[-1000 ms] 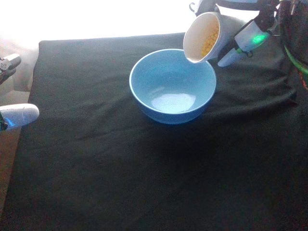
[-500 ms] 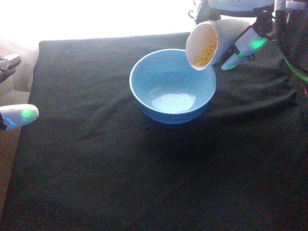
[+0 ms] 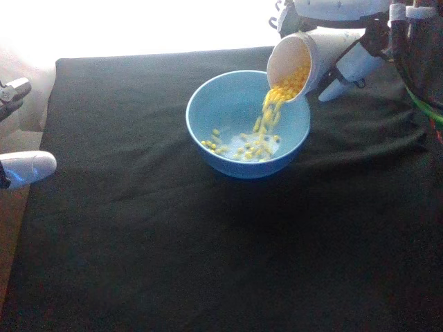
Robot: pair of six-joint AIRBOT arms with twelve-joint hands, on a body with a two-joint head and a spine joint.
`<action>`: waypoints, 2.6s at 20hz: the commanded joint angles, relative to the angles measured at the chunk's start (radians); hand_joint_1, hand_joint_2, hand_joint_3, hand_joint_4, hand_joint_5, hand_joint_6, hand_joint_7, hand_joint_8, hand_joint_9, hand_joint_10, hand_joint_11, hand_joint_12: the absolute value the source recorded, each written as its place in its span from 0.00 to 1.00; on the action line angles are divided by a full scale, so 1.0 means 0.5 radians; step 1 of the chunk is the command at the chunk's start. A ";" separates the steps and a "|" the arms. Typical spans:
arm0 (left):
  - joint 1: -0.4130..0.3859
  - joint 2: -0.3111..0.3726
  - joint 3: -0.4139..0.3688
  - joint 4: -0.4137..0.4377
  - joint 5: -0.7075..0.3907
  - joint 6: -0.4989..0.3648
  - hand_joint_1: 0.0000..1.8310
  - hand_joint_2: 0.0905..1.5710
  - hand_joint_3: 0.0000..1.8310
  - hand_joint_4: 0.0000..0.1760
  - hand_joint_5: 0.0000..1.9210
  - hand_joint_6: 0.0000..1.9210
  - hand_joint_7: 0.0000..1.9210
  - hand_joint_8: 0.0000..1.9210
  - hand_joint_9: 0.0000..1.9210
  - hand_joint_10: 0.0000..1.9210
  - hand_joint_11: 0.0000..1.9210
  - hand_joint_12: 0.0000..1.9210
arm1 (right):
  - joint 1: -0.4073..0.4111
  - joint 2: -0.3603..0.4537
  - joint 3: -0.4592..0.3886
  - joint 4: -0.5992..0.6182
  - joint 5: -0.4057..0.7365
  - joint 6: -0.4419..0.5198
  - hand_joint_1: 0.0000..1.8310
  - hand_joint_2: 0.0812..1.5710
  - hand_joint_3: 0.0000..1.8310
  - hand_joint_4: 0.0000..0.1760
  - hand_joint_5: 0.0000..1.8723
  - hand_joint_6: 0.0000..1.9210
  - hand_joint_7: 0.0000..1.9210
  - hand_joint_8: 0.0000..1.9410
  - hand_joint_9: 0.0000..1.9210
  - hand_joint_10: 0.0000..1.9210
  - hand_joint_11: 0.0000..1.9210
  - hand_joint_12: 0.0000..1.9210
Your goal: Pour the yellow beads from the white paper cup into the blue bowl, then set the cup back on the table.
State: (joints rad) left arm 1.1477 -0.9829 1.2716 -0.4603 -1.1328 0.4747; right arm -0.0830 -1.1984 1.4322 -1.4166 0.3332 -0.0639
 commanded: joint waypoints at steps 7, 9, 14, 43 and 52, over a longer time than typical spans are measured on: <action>-0.018 -0.003 0.020 -0.032 -0.227 -0.014 0.30 0.48 0.00 0.44 0.08 0.00 0.11 0.00 0.09 0.00 0.00 0.21 | 0.046 0.017 -0.032 -0.012 0.020 -0.009 0.68 0.69 0.00 0.00 0.52 0.49 0.52 0.52 0.36 0.48 0.20 0.86; -0.018 -0.003 0.019 -0.032 -0.228 -0.014 0.30 0.47 0.00 0.54 0.08 0.00 0.11 0.00 0.08 0.00 0.00 0.20 | 0.048 0.017 -0.037 -0.023 0.016 -0.009 0.58 0.67 0.00 0.72 0.56 0.44 0.51 0.59 0.34 0.60 0.19 0.93; -0.018 -0.002 0.020 -0.032 -0.227 -0.014 0.30 0.48 0.00 0.42 0.08 0.00 0.11 0.00 0.09 0.00 0.00 0.21 | 0.054 0.017 -0.054 -0.076 0.002 -0.009 0.68 0.69 0.00 0.00 0.52 0.50 0.52 0.53 0.35 0.52 0.18 0.91; -0.019 -0.003 0.024 -0.029 -0.229 -0.013 0.30 0.48 0.00 0.44 0.08 0.00 0.11 0.00 0.08 0.00 0.00 0.18 | 0.092 0.018 -0.139 -0.396 -0.115 -0.010 0.54 0.72 0.00 0.82 0.47 0.58 0.43 0.48 0.29 0.55 0.07 0.76; -0.023 -0.003 0.022 -0.026 -0.233 -0.013 0.31 0.48 0.00 0.39 0.08 0.00 0.11 0.00 0.08 0.00 0.00 0.18 | 0.097 0.029 -0.173 -0.406 -0.162 -0.065 0.54 0.71 0.00 1.00 0.49 0.55 0.47 0.46 0.34 0.54 0.11 0.78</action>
State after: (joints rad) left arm 1.1454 -0.9829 1.2736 -0.4591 -1.1263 0.4751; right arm -0.0532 -1.1900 1.3468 -1.6356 0.2584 -0.0841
